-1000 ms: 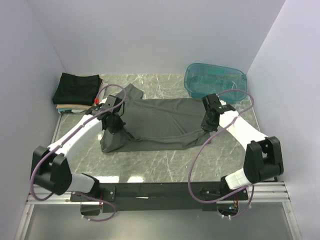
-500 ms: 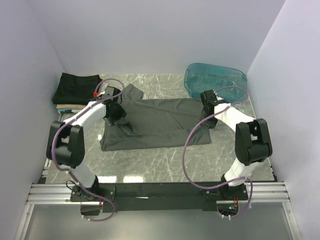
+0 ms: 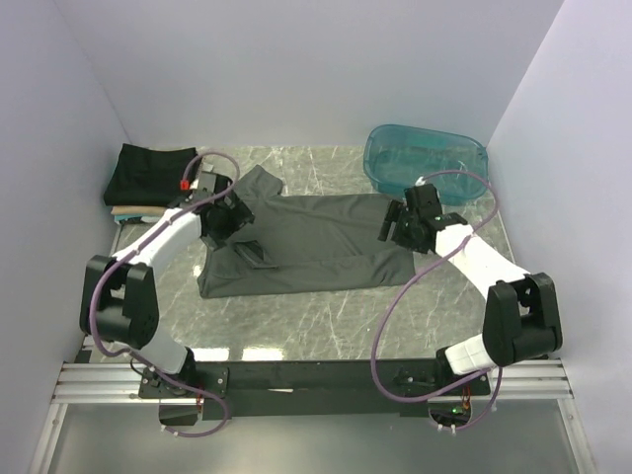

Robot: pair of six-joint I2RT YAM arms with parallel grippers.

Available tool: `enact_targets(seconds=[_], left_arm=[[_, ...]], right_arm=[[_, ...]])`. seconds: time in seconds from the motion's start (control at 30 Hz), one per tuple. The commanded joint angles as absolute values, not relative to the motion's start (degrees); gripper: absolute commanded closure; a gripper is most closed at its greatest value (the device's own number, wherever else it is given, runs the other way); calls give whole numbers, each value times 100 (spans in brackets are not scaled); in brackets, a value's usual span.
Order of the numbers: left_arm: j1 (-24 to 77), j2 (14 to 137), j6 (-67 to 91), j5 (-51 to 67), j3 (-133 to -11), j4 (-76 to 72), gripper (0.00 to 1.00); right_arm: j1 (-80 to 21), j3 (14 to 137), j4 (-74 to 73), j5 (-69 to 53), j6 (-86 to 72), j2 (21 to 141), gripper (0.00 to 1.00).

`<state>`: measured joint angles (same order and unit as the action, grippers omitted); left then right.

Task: Fold and stack the t-shirts
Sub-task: Fold the tshirt

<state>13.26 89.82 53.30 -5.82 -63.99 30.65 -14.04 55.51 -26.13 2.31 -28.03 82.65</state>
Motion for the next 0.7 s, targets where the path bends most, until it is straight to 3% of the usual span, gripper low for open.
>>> enact_targets(seconds=[0.0, 0.13, 0.67], left_arm=[[1564, 8798, 5353, -299, -6091, 2918, 2], [1819, 8859, 5440, -107, -5732, 2611, 2], [2057, 9492, 5511, 176, -5581, 1969, 2]], right_arm=[[-1599, 5169, -1978, -746, -2584, 8209, 13], [-1758, 5001, -1582, -1072, -2619, 8349, 11], [-1767, 4913, -1688, -387, -2593, 8666, 11]])
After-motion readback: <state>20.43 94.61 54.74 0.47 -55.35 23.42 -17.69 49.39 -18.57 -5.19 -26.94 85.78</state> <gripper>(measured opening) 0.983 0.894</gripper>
